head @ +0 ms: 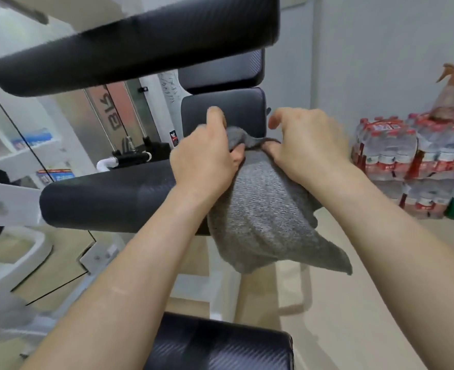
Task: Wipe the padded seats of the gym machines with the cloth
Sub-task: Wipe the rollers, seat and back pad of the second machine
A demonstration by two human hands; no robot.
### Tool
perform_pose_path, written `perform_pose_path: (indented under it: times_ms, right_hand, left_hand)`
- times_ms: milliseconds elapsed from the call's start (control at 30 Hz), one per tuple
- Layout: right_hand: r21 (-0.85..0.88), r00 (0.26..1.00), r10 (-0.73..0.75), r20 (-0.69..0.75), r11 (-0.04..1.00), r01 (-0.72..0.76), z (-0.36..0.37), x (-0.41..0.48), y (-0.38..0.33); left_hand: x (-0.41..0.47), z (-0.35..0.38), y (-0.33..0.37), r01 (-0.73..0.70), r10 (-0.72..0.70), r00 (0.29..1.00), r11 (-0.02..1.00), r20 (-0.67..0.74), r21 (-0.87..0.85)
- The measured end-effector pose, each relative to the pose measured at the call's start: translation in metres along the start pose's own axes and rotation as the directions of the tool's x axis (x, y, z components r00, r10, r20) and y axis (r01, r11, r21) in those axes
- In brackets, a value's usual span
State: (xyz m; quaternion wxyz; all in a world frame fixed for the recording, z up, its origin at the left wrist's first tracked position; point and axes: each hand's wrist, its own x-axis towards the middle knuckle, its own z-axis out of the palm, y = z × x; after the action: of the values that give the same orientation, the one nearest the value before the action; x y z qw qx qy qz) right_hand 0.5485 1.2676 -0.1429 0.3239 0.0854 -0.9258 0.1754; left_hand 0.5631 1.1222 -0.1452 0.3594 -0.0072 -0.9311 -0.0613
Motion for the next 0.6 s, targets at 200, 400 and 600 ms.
perform_pose_path:
  times_ms: [200,400,600]
  right_hand:
    - [0.023,0.961,-0.235,-0.142,0.97,0.241,-0.004,-0.049,-0.006]
    - [0.475,0.982,-0.187,-0.038,0.861,0.182,0.024,-0.034,0.016]
    - [0.468,0.939,-0.249,0.236,0.876,0.114,0.024,0.012,0.015]
  left_hand:
    - [-0.051,0.002,0.01,-0.38,0.353,0.918,0.912,-0.18,-0.151]
    - [-0.058,0.029,-0.001,-0.446,0.443,0.895,0.892,-0.054,-0.075]
    - [-0.03,0.005,-0.021,-0.356,0.357,0.91,0.933,0.212,-0.044]
